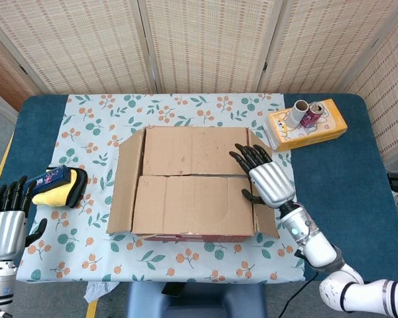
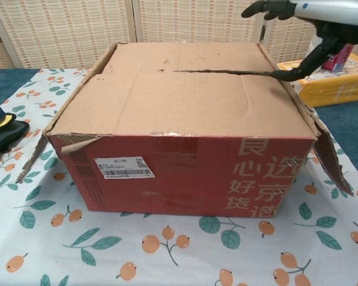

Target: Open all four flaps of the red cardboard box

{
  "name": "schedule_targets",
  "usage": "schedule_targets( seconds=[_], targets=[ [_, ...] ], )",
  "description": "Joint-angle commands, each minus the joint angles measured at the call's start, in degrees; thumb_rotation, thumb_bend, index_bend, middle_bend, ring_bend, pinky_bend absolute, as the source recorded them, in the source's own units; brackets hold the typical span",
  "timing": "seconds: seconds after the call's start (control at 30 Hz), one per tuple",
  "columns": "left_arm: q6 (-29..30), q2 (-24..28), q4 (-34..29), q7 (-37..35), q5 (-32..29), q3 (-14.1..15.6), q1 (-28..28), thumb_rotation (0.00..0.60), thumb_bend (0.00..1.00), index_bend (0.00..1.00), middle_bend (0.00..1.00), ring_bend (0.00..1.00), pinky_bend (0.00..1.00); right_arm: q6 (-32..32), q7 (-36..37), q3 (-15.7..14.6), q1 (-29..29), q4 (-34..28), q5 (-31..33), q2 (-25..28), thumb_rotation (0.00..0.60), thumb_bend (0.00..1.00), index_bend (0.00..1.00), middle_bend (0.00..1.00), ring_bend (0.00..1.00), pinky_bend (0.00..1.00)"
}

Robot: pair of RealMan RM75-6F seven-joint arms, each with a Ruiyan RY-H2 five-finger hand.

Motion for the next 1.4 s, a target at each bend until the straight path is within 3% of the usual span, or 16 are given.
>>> schedule_targets(
  seconds=[0.03, 0.3, 0.83, 1.4],
  targets=[
    [-0.5, 0.3, 1.0, -1.6, -0.9, -0.7, 0.3, 0.600, 0.38, 0.00, 0.01, 0.00, 0.00, -0.1, -2.0, -0.1, 1.9, 2.1, 1.1, -2.4, 0.600, 0.39, 0.00, 0.00, 0.00, 0.00],
    [-1.2, 0.7, 2.6, -4.7, -1.1, -1.0, 0.9, 0.600, 0.38, 0.00, 0.01, 0.00, 0.00, 0.2, -5.7, -0.6, 5.2, 6.4, 4.0, -6.4, 0.600, 0.39, 0.00, 0.00, 0.00, 0.00],
    [-1.3, 1.1, 4.4, -7.8, -0.9, -1.5, 1.8, 0.600, 0.38, 0.00, 0.01, 0.00, 0.00, -1.6, -6.4, 0.2, 10.6, 14.4, 10.5, -10.6, 0.600, 0.39, 0.00, 0.00, 0.00, 0.00],
    [-2.5, 1.1, 6.4, -9.6, 0.1, -1.7, 1.8, 0.600, 0.38, 0.00, 0.01, 0.00, 0.00, 1.4, -1.1, 2.3, 11.7, 14.5, 8.5, -9.4, 0.600, 0.39, 0.00, 0.00, 0.00, 0.00]
  ],
)
